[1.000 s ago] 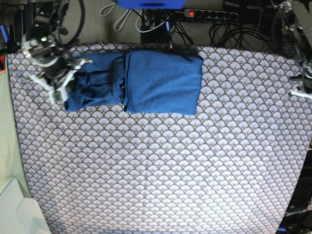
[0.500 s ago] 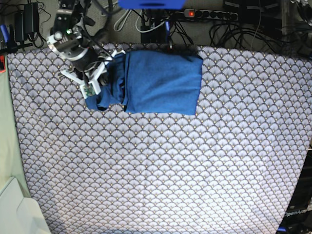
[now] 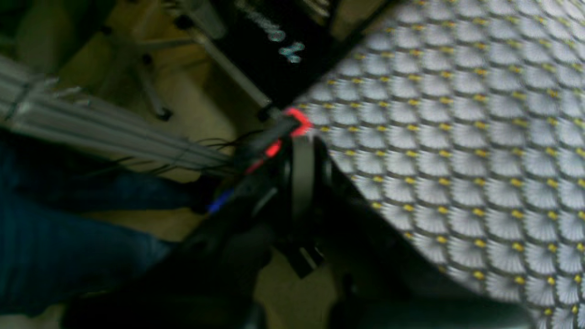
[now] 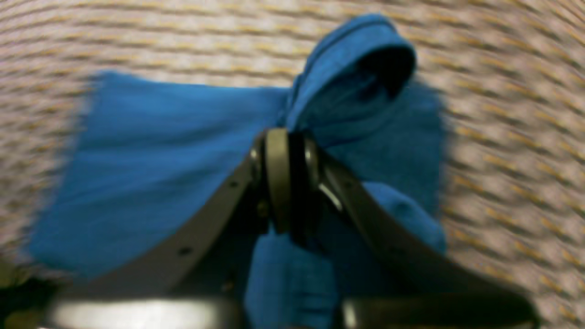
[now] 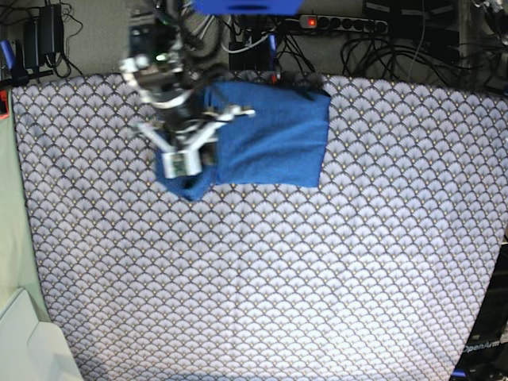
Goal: Fold the T-shirt properly
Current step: 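Lift the shirt end with the right gripper and fold it onto the stack, then press the folded stack with the right gripper, then release and raise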
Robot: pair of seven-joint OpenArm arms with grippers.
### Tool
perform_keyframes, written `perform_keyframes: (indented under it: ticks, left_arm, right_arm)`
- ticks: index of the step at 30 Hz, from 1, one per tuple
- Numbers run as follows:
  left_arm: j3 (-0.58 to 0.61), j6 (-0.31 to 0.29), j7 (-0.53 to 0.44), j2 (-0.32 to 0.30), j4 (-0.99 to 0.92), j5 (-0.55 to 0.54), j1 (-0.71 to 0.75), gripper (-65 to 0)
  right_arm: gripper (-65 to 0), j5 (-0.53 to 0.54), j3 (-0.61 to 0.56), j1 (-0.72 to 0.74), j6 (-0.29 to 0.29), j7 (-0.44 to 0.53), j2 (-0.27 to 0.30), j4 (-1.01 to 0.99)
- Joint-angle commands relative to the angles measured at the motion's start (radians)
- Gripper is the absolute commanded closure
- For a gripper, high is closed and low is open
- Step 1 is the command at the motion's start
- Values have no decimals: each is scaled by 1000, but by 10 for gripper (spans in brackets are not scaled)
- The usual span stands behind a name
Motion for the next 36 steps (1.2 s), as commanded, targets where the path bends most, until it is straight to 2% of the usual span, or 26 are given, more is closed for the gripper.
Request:
perform_keyframes:
  ticks: [1, 3, 5, 16, 31, 36]
  left_arm:
    - [-8, 8, -19, -20, 15, 6, -5, -1]
    - [-8, 8, -19, -20, 15, 4, -5, -1]
    - [-8, 8, -19, -18, 14, 4, -5, -1]
    - [-11, 8, -19, -17, 11, 6, 2, -1]
    - [-11, 8, -18, -14, 9, 4, 2, -1]
    - [-11, 8, -18, -14, 9, 9, 2, -1]
  right_arm:
    - [0, 5, -25, 3, -38, 22, -6, 10]
    - [0, 5, -85, 4, -85, 22, -6, -16]
    - [0, 5, -139, 4, -108, 30, -6, -56]
    - [0, 11, -275, 153, -112, 33, -6, -320]
    - [0, 11, -432, 222, -112, 31, -6, -346]
    - [0, 11, -438, 241, -112, 33, -6, -411]
